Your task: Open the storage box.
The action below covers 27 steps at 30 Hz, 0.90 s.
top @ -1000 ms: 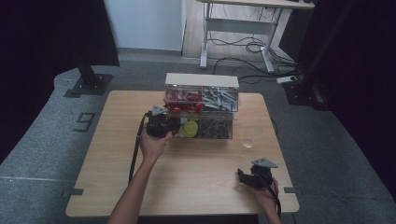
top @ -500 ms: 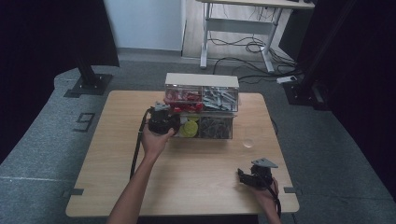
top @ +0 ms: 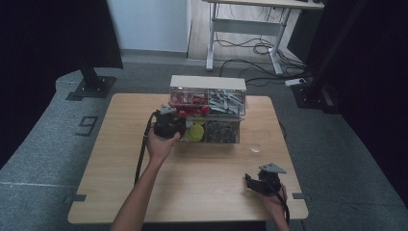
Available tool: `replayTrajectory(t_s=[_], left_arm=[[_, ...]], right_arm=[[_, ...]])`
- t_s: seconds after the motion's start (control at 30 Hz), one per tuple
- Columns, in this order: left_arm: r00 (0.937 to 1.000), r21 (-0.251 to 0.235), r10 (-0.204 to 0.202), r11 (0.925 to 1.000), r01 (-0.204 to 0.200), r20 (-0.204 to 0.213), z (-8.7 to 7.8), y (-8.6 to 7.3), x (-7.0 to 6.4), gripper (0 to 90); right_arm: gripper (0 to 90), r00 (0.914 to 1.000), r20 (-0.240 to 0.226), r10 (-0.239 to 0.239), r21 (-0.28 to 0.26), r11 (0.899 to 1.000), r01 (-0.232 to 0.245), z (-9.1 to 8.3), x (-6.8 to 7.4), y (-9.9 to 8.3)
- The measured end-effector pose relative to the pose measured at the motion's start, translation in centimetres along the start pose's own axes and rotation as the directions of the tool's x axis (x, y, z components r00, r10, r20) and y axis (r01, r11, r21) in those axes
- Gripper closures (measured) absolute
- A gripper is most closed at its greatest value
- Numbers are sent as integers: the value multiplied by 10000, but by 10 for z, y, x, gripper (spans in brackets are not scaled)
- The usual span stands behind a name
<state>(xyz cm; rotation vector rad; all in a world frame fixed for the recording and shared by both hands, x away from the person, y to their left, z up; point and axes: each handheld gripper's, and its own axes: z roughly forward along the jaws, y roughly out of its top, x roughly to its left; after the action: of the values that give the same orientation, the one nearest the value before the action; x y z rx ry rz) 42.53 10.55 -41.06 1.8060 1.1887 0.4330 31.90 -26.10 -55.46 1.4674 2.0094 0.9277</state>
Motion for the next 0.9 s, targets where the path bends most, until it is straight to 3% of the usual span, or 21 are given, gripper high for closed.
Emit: replayTrajectory(t_s=[0.33,0.9], left_arm=[[9999,-38,28,10000,-28,136,-1,0,2,900],[9998,77,-49,10000,47,218,3,0,4,900]], right_arm=[[318,9973,-686,254,-843,9960,-312,-10,5,11],[329,9942,-1054,192,-1525,9877,-352,-21,9,38]])
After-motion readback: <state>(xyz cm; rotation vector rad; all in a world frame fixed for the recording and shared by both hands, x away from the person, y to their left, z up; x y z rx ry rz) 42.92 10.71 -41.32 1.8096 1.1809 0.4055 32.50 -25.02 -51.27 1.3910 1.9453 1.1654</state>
